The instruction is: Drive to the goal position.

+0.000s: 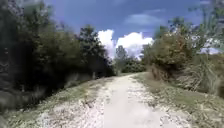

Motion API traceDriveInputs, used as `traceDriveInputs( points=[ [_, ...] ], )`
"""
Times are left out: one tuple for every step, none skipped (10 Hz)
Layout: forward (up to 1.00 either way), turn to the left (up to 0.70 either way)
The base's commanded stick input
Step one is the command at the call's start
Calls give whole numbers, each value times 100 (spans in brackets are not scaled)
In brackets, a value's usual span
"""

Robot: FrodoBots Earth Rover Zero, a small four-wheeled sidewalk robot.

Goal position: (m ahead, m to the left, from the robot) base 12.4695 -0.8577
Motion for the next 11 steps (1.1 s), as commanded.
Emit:
traceDriveInputs(
  points=[
    [50,0],
    [50,0],
    [50,0],
    [50,0],
    [50,0],
    [50,0],
    [50,0],
    [50,0],
    [50,0],
    [50,-40],
    [50,-50]
  ],
)
